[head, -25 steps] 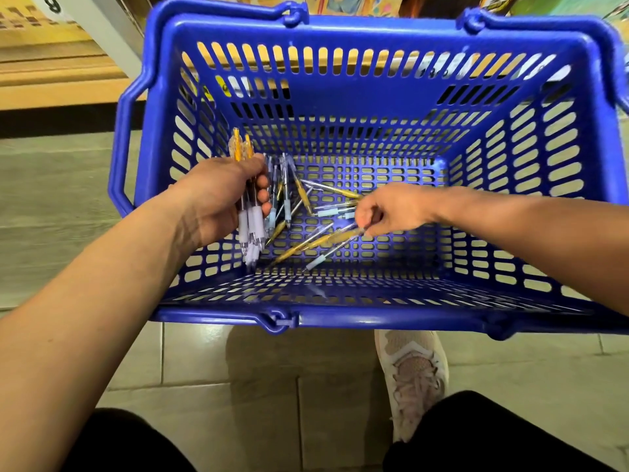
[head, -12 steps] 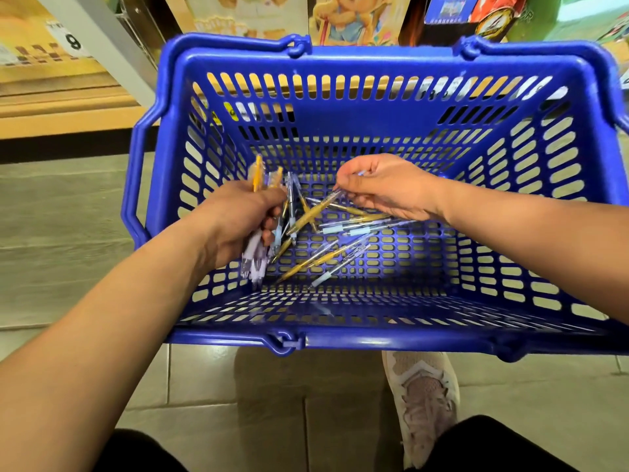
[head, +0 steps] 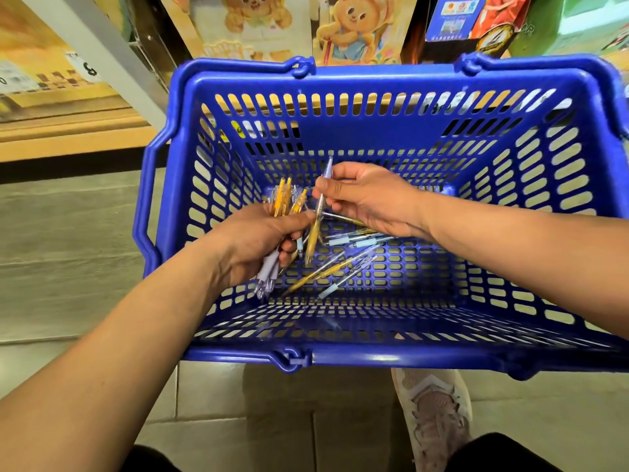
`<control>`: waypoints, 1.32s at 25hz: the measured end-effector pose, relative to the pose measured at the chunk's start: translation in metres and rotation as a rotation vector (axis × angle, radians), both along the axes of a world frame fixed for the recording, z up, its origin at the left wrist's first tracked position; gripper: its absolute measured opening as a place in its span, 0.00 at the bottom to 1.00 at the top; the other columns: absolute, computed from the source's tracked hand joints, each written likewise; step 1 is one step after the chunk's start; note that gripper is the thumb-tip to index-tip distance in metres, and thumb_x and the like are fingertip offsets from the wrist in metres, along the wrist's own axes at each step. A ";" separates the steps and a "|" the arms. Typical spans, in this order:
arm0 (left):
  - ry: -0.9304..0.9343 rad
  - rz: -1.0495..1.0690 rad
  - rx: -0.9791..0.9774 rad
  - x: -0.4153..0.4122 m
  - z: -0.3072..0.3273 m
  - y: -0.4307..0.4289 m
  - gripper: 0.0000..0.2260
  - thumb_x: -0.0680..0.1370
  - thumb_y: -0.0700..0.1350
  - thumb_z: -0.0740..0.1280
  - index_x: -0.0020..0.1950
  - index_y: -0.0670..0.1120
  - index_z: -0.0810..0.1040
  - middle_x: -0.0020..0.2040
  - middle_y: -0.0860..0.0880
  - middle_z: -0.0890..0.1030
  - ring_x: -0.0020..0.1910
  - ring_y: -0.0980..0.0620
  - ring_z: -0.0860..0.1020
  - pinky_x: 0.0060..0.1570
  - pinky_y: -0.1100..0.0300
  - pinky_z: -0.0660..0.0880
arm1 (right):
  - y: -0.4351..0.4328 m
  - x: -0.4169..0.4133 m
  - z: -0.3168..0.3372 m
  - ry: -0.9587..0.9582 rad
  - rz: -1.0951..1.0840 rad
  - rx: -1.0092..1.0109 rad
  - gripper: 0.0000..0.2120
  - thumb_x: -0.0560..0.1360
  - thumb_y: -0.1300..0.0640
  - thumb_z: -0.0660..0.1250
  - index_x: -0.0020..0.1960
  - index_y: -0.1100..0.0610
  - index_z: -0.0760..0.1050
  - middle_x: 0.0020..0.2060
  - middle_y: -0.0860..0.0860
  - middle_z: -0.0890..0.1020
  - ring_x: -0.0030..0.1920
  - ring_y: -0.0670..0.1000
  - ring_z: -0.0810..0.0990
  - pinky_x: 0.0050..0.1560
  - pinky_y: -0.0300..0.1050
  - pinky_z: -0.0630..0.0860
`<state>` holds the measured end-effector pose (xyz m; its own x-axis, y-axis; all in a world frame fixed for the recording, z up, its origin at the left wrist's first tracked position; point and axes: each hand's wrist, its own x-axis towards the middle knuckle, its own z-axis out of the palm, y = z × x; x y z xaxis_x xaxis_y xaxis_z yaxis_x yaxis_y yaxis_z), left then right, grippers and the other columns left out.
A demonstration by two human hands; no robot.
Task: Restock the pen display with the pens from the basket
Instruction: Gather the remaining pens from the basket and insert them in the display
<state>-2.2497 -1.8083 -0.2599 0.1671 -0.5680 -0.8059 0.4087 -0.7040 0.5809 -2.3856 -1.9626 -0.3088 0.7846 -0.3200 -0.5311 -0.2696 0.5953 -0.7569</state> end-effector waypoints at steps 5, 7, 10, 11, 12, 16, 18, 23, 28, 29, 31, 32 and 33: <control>0.086 0.096 -0.018 0.004 0.002 0.000 0.11 0.81 0.46 0.69 0.58 0.41 0.82 0.41 0.48 0.85 0.34 0.54 0.82 0.35 0.58 0.82 | 0.000 -0.005 -0.005 0.065 0.016 -0.060 0.17 0.67 0.49 0.77 0.52 0.57 0.82 0.42 0.52 0.86 0.38 0.45 0.82 0.41 0.36 0.80; 0.094 0.108 -0.023 0.006 0.002 0.001 0.11 0.80 0.47 0.69 0.56 0.40 0.83 0.44 0.46 0.87 0.38 0.53 0.85 0.38 0.56 0.83 | -0.007 -0.010 -0.011 0.142 0.041 -0.147 0.17 0.68 0.48 0.77 0.52 0.57 0.83 0.43 0.53 0.85 0.41 0.47 0.82 0.44 0.38 0.80; 0.085 0.113 -0.024 0.007 0.001 0.002 0.10 0.79 0.47 0.69 0.53 0.42 0.83 0.47 0.46 0.87 0.40 0.51 0.86 0.39 0.56 0.84 | -0.033 -0.031 -0.028 0.375 0.022 -0.305 0.13 0.70 0.50 0.77 0.49 0.57 0.84 0.44 0.55 0.87 0.44 0.50 0.85 0.51 0.43 0.83; 0.078 0.108 -0.021 0.008 0.001 0.003 0.10 0.79 0.47 0.69 0.53 0.42 0.83 0.47 0.46 0.87 0.41 0.51 0.86 0.39 0.56 0.83 | -0.043 -0.041 -0.033 0.494 0.042 -0.359 0.12 0.71 0.51 0.77 0.49 0.58 0.83 0.45 0.56 0.87 0.45 0.51 0.86 0.53 0.45 0.83; 0.074 0.102 -0.018 0.008 0.001 0.003 0.09 0.79 0.47 0.69 0.53 0.42 0.83 0.47 0.46 0.87 0.41 0.51 0.85 0.39 0.56 0.83 | -0.052 -0.049 -0.037 0.614 0.131 -0.450 0.11 0.73 0.50 0.76 0.48 0.58 0.83 0.45 0.54 0.87 0.46 0.51 0.86 0.55 0.47 0.82; 0.080 0.094 -0.013 0.008 0.001 0.003 0.09 0.77 0.48 0.70 0.51 0.43 0.83 0.46 0.46 0.87 0.39 0.52 0.85 0.38 0.58 0.83 | -0.068 -0.068 -0.040 1.148 0.793 -0.804 0.13 0.82 0.43 0.61 0.46 0.48 0.78 0.37 0.41 0.80 0.43 0.46 0.77 0.53 0.40 0.74; 0.077 0.091 -0.013 0.007 0.001 0.002 0.10 0.77 0.48 0.70 0.51 0.43 0.83 0.45 0.47 0.87 0.38 0.53 0.84 0.38 0.59 0.83 | -0.069 -0.077 -0.044 1.217 0.868 -0.760 0.16 0.81 0.46 0.64 0.39 0.53 0.78 0.25 0.41 0.79 0.31 0.42 0.79 0.41 0.38 0.73; 0.064 0.099 -0.014 0.008 0.001 0.004 0.10 0.79 0.47 0.68 0.53 0.42 0.83 0.45 0.47 0.87 0.38 0.53 0.84 0.38 0.60 0.83 | -0.061 -0.079 -0.049 1.317 0.925 -0.973 0.16 0.78 0.45 0.70 0.46 0.58 0.79 0.28 0.48 0.81 0.31 0.47 0.80 0.39 0.38 0.77; 0.056 0.108 -0.012 0.011 0.000 0.006 0.09 0.79 0.47 0.68 0.52 0.43 0.83 0.45 0.47 0.87 0.38 0.53 0.84 0.38 0.59 0.83 | -0.049 -0.063 -0.057 1.109 0.840 -1.270 0.18 0.76 0.61 0.71 0.64 0.59 0.75 0.48 0.55 0.79 0.50 0.58 0.81 0.47 0.48 0.80; 0.055 0.108 -0.010 0.012 0.000 0.006 0.09 0.79 0.48 0.68 0.52 0.43 0.83 0.45 0.47 0.87 0.38 0.53 0.84 0.39 0.59 0.83 | -0.046 -0.058 -0.059 1.078 0.867 -1.280 0.21 0.76 0.63 0.70 0.68 0.59 0.72 0.56 0.56 0.78 0.55 0.59 0.80 0.50 0.50 0.80; 0.056 0.107 -0.008 0.013 -0.001 0.007 0.10 0.79 0.48 0.68 0.53 0.42 0.83 0.45 0.47 0.87 0.39 0.53 0.84 0.39 0.59 0.83 | -0.042 -0.048 -0.062 0.979 0.850 -1.304 0.24 0.75 0.64 0.69 0.70 0.58 0.69 0.63 0.57 0.74 0.62 0.58 0.77 0.58 0.49 0.78; 0.056 0.106 -0.009 0.014 -0.002 0.007 0.10 0.80 0.48 0.68 0.54 0.42 0.83 0.45 0.47 0.87 0.39 0.53 0.84 0.38 0.59 0.83 | -0.041 -0.044 -0.064 0.912 0.821 -1.298 0.23 0.75 0.65 0.69 0.69 0.57 0.70 0.63 0.55 0.74 0.62 0.57 0.76 0.60 0.49 0.78; 0.055 0.107 -0.009 0.015 -0.002 0.007 0.10 0.80 0.48 0.68 0.54 0.42 0.83 0.46 0.47 0.87 0.39 0.53 0.84 0.38 0.59 0.83 | -0.041 -0.041 -0.066 0.856 0.798 -1.269 0.21 0.77 0.64 0.67 0.69 0.56 0.72 0.63 0.54 0.75 0.61 0.56 0.77 0.59 0.48 0.78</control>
